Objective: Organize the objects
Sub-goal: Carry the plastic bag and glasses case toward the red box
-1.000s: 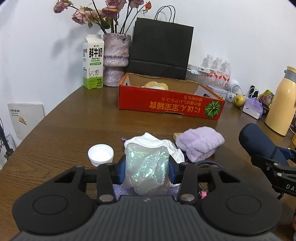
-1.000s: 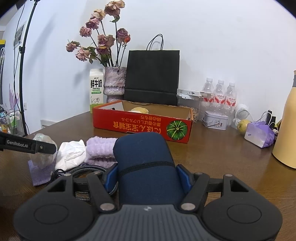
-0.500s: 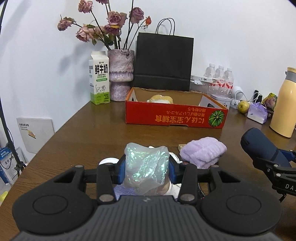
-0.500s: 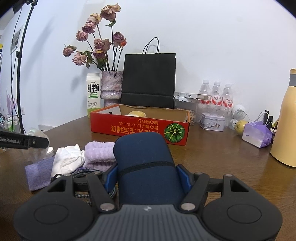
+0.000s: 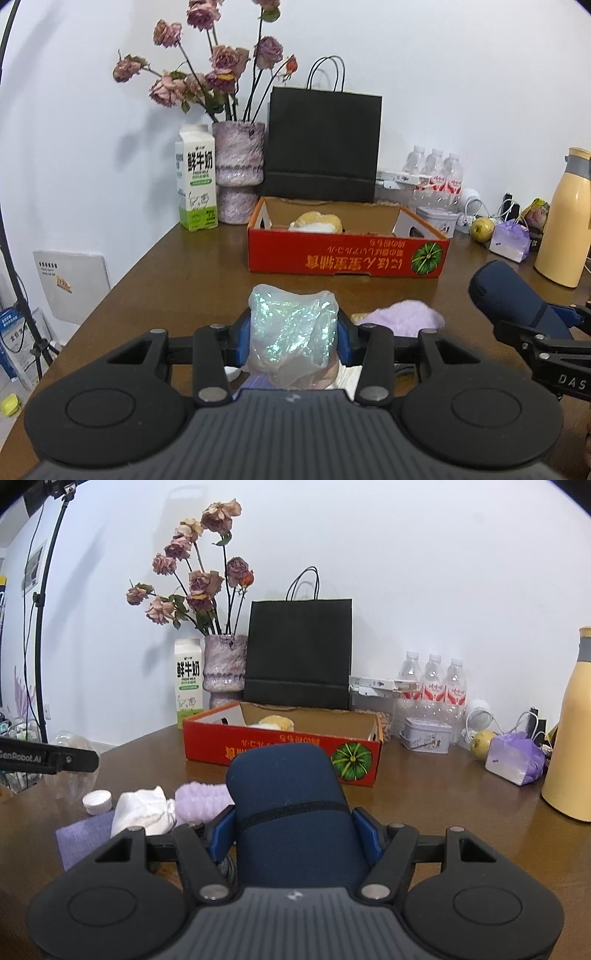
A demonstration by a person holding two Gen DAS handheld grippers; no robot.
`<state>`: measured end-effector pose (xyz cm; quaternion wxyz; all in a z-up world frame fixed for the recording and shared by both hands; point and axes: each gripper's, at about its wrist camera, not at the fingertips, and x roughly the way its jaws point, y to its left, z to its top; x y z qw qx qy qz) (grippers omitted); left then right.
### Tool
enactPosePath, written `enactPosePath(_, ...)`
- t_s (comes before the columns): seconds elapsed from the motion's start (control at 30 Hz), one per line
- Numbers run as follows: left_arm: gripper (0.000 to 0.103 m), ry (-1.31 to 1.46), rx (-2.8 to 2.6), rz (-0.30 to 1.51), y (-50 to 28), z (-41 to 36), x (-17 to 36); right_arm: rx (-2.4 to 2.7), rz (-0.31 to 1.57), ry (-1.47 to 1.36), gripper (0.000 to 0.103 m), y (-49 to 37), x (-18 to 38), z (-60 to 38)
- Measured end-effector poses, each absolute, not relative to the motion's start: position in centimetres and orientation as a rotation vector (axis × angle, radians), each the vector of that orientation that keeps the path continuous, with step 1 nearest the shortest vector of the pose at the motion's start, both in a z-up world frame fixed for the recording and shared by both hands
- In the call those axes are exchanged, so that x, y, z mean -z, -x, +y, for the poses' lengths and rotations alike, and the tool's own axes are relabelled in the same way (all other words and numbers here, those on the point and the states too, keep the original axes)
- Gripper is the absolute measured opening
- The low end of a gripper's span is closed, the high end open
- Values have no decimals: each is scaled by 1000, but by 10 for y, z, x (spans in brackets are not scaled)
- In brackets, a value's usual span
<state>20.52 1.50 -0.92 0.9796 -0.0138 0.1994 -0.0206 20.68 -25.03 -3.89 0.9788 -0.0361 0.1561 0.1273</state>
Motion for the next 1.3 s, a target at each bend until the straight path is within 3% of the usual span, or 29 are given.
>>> enactPosePath(1.3, 44, 90, 12, 313, -317, -19, -56, -270, 288, 38, 65, -318, -25, -201)
